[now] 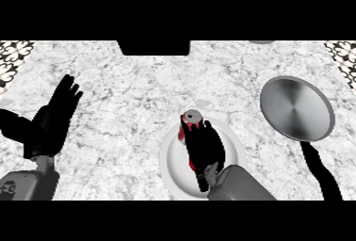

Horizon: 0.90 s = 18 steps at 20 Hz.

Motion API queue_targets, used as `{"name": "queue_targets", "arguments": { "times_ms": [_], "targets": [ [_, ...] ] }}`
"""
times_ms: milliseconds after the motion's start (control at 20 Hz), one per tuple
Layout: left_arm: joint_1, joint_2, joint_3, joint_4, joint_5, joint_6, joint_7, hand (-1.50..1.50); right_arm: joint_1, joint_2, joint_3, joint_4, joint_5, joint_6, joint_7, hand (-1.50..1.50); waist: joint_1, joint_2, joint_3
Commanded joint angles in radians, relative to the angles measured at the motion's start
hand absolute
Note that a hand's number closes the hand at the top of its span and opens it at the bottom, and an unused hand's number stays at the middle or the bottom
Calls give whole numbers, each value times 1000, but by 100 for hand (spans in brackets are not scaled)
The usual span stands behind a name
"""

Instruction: Pick the tomato from the plate and place it in the pan

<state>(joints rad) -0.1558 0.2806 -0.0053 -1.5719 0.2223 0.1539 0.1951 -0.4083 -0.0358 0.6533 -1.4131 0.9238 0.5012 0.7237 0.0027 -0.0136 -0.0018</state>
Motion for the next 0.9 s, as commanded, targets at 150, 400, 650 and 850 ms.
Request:
{"name": "queue_targets", "arguments": {
  "times_ms": [150,400,650,850],
  "targets": [
    [-27,-14,7,15,-19,-14,16,0,-28,34,11,146,32,-45,-149,150,2,15,2],
    [21,-48,-9,-76,-41,8,40,0,-30,35,34,219,31,-162,-178,150,7,14,2],
    [-21,-15,43,-34,-33,-24,63,0,44,34,-7,195,92,-199,-266,150,0,14,2],
    [26,-39,7,-37,-66,-20,14,0,14,35,-92,150,-4,-209,-67,150,6,14,2]
  ]
}}
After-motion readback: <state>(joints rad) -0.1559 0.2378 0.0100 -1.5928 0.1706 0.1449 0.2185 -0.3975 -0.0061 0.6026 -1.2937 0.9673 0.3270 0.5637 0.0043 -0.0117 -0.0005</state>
